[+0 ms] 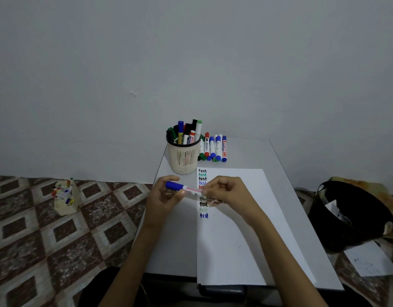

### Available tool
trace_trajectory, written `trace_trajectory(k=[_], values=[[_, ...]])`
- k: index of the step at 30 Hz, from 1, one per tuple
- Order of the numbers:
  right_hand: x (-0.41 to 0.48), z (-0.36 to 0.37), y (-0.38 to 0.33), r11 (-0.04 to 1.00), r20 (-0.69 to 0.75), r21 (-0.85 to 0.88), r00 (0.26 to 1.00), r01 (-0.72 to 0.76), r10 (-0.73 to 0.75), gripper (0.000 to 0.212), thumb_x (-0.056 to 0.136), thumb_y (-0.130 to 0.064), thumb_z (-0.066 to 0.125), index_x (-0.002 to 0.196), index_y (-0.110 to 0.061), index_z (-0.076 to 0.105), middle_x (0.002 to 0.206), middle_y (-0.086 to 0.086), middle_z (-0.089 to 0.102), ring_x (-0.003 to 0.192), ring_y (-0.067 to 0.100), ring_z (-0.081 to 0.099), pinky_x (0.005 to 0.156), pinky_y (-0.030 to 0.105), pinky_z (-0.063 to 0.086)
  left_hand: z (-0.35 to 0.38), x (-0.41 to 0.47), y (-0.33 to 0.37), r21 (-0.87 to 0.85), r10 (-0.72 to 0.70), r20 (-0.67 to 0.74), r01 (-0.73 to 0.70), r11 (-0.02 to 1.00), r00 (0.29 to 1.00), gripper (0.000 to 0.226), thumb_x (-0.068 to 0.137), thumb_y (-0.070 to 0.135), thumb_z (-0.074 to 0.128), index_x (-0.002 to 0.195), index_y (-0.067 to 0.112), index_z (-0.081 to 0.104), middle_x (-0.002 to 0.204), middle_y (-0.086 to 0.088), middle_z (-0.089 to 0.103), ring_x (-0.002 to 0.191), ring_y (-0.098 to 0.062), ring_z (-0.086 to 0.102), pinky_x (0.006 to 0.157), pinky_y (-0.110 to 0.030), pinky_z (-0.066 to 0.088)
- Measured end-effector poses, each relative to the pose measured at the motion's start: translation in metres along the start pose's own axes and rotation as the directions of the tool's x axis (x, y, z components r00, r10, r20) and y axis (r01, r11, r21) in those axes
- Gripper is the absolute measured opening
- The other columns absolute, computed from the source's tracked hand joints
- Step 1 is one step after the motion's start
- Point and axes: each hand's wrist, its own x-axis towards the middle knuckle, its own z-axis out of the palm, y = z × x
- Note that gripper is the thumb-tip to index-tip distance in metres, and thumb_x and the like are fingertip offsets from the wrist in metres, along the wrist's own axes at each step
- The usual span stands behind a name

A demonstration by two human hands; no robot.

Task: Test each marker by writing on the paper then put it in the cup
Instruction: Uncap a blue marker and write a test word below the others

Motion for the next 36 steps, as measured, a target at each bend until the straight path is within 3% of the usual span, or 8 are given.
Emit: trace_trajectory(k=[4,6,15,18,21,25,32,36], values=[[0.016,0.002,-0.009,0.828,0.093,-0.556,0.995,0.071,-0.023,0.02,0.077,-0.037,0.077,0.095,-0.027,0.075,0.074,-0.006,0.07,0.062,0.008,0.059,0.057,0.02,0.047,0.003,0.0,0.0,0.01,0.004,0.017,-0.004,1.0,1.0,0.049,0.069,0.041,0.066,0.11,0.017,0.054,0.09,-0.008,0.064,0.075,-0.016,0.064,0.068,-0.02,0.053],[0.023,0.007,-0.015,0.713,0.15,-0.688,0.988,0.133,-0.04,0.011,0.077,-0.039,0.075,0.084,-0.032,0.071,0.08,-0.012,0.068,0.071,0.009,0.061,0.063,0.023,0.049,0.003,0.0,-0.002,-0.016,0.002,0.02,-0.002,1.0,1.0,0.048,0.069,0.04,0.067,0.11,0.018,0.054,0.088,-0.007,0.064,0.073,-0.011,0.062,0.068,-0.019,0.052],[0.05,0.014,-0.042,0.64,0.322,-0.69,0.935,0.337,-0.146,0.018,0.082,-0.022,0.071,0.098,-0.017,0.065,0.085,-0.006,0.06,0.076,0.008,0.056,0.069,0.023,0.048,0.003,0.003,-0.013,-0.12,-0.044,0.047,0.049,0.992,0.998,0.048,0.069,0.034,0.07,0.11,0.013,0.056,0.08,0.004,0.064,0.07,-0.008,0.058,0.068,-0.022,0.048],[0.06,0.006,-0.069,0.766,0.012,-0.53,0.907,0.363,-0.422,0.019,0.086,-0.018,0.068,0.103,-0.016,0.061,0.078,-0.005,0.064,0.069,0.007,0.059,0.065,0.023,0.049,0.005,0.0,-0.013,-0.009,-0.043,0.073,0.044,0.999,0.996,0.039,0.072,0.035,0.068,0.109,0.024,0.059,0.09,0.002,0.067,0.08,-0.01,0.062,0.074,-0.02,0.049],[0.073,0.002,-0.091,0.785,-0.318,-0.374,0.726,0.494,-0.609,0.054,0.085,-0.015,0.068,0.134,-0.019,0.044,0.072,0.0,0.065,0.066,0.01,0.065,0.067,0.024,0.055,0.006,-0.002,-0.014,0.208,-0.023,0.148,-0.008,0.978,0.989,0.027,0.075,0.033,0.065,0.101,0.035,0.06,0.096,0.01,0.067,0.092,-0.005,0.061,0.08,-0.016,0.046],[0.091,0.005,-0.102,0.724,-0.38,-0.433,0.619,0.537,-0.687,0.071,0.087,-0.012,0.064,0.147,-0.021,0.028,0.07,0.0,0.065,0.063,0.009,0.064,0.07,0.027,0.057,0.008,0.001,-0.018,0.404,0.074,0.277,-0.186,0.896,0.958,0.03,0.075,0.045,0.056,0.101,0.034,0.062,0.104,0.018,0.062,0.098,0.0,0.054,0.086,-0.012,0.04],[0.109,0.018,-0.069,0.613,-0.21,-0.69,0.703,0.385,-0.679,0.043,0.091,-0.017,0.058,0.132,-0.02,0.044,0.075,0.0,0.064,0.064,0.014,0.06,0.06,0.033,0.052,0.008,0.004,-0.025,0.434,0.135,0.36,-0.294,0.852,0.923,0.032,0.074,0.044,0.062,0.098,0.025,0.071,0.104,0.011,0.068,0.099,-0.005,0.059,0.089,-0.028,0.046],[0.112,0.012,-0.047,0.52,-0.126,-0.796,0.754,0.311,-0.645,0.023,0.091,-0.023,0.059,0.113,-0.018,0.062,0.085,0.0,0.059,0.086,0.018,0.055,0.063,0.031,0.045,0.009,0.004,-0.025,0.463,0.108,0.365,-0.281,0.841,0.925,0.028,0.073,0.045,0.062,0.095,0.03,0.071,0.103,0.015,0.067,0.1,-0.005,0.058,0.088,-0.036,0.048]])
